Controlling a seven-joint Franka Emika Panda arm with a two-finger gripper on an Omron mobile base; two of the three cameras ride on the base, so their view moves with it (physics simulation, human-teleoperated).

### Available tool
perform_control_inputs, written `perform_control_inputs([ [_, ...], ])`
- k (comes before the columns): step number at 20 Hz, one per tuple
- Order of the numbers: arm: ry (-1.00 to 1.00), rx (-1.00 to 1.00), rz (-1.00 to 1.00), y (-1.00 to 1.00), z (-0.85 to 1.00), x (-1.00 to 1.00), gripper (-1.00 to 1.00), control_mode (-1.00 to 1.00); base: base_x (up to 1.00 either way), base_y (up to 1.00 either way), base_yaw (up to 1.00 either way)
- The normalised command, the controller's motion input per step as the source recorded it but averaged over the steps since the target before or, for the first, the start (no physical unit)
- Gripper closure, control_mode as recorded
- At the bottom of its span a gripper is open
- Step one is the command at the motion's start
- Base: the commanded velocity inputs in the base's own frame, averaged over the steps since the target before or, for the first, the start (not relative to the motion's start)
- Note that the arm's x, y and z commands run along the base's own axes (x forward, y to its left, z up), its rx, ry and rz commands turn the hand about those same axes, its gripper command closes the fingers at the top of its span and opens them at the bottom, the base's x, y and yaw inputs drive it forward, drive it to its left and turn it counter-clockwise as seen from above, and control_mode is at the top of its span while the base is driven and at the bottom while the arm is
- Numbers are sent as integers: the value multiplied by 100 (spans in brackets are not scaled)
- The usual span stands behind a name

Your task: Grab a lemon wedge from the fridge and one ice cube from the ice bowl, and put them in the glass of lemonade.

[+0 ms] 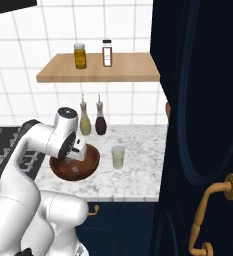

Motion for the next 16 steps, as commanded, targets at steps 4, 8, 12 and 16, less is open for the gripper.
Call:
perform_control_inputs([
  [4, 4, 1, -1, 16, -33, 63, -100, -100, 0, 0, 0],
  [8, 12, -3, 0, 32, -34, 40, -100, -100, 0, 0, 0],
  [12, 6, -2, 1, 9, -13, 6, -100, -100, 0, 0, 0],
  [16, 2, 0, 2, 0, -8, 9, -100, -100, 0, 0, 0],
])
